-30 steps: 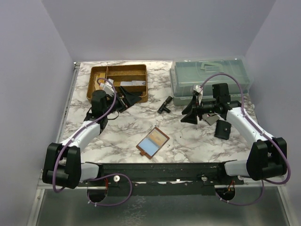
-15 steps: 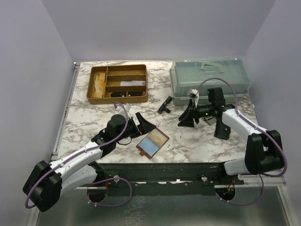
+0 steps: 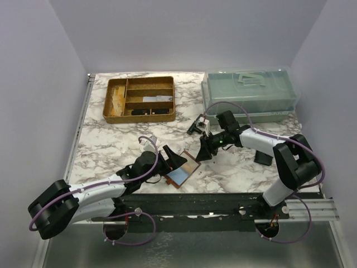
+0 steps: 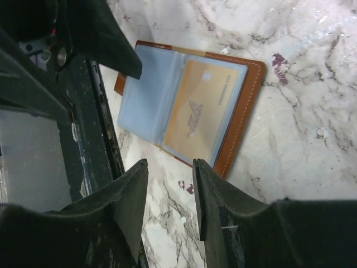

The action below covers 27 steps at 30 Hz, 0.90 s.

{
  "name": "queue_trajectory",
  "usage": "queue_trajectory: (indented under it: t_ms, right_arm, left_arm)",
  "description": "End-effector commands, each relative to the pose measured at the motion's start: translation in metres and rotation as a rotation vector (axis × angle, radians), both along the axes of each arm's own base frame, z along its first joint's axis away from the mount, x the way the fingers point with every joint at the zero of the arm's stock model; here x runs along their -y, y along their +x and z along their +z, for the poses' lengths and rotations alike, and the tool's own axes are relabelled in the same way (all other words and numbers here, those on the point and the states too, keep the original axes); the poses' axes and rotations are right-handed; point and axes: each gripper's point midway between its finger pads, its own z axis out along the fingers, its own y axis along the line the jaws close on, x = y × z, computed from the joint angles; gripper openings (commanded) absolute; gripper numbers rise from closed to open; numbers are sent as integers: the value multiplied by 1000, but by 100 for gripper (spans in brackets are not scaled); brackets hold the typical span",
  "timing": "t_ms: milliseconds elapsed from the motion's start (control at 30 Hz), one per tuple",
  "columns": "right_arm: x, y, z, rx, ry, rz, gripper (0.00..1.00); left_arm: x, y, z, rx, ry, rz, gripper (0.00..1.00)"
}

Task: Take the credit cards out of the card holder
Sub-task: Remove the credit card from the card holder.

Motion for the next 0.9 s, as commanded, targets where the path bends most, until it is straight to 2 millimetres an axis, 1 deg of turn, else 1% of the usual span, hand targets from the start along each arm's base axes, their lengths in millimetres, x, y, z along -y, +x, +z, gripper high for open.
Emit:
queue_trajectory:
  t_ms: [0, 233, 267, 433, 633, 667, 733, 867]
  right_arm:
    - [-6, 20, -6, 12, -70, -79, 43]
    - [-17, 8, -22, -44, -112, -40, 45]
    - [-18, 8, -25, -51, -119, -37, 45]
    - [-17, 10, -33, -48, -151, -49, 45]
    - [-15, 16, -40, -34, -195, -69, 45]
    - [-14, 17, -41, -30, -200, -73, 45]
    - [-13, 18, -42, -28, -206, -77, 45]
    - [-13, 17, -45, -35, -216, -75, 45]
  left_arm:
    - [-1, 9, -1, 16, -36, 84, 88]
    - [1, 8, -5, 16, -39, 90, 85]
    - [1, 8, -5, 19, -40, 92, 83]
    - [-1, 9, -9, 24, -38, 99, 78]
    - [2, 9, -16, 16, -34, 90, 72]
    - [2, 9, -17, 16, -33, 91, 69]
    - [3, 11, -20, 15, -30, 93, 59]
    - [6, 13, -29, 4, -14, 91, 58]
